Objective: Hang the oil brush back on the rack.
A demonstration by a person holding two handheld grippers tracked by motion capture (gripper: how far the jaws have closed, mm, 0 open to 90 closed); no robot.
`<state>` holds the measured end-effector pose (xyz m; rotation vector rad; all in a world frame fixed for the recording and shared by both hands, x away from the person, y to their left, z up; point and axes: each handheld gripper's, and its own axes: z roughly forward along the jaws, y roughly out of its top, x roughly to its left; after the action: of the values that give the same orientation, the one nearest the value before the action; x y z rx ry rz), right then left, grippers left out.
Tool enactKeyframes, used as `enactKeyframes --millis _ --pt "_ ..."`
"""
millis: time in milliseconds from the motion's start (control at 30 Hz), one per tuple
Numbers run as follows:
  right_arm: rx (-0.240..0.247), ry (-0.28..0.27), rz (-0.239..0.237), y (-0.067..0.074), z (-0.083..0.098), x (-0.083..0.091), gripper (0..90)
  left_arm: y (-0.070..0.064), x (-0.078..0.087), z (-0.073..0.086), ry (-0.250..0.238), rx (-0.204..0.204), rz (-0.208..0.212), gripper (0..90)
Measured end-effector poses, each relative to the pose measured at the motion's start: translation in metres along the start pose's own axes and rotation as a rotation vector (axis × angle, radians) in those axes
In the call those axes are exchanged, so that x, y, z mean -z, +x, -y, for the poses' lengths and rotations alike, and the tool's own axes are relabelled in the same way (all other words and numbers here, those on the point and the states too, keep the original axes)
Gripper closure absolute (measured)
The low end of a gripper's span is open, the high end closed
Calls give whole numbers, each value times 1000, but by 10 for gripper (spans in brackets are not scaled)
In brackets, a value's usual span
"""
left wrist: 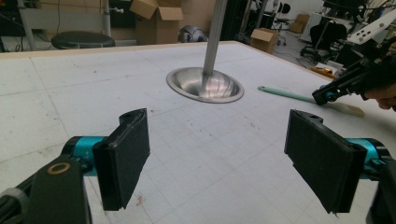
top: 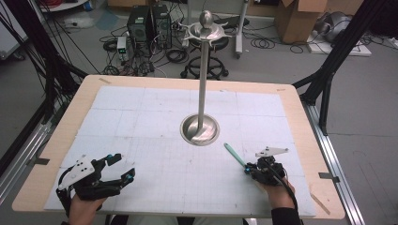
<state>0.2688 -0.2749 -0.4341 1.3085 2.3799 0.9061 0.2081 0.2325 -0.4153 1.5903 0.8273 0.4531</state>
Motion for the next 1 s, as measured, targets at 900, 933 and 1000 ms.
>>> enactKeyframes --millis 900,933,1000 --pt "30 -327 -256 25 -14 49 823 -12 -3 -10 -43 83 175 278" --pt "44 -336 -264 28 -16 51 823 -14 -3 -12 -42 83 190 277" --pt "69 -352 -278 34 -19 54 822 -17 -4 -16 -48 65 192 269"
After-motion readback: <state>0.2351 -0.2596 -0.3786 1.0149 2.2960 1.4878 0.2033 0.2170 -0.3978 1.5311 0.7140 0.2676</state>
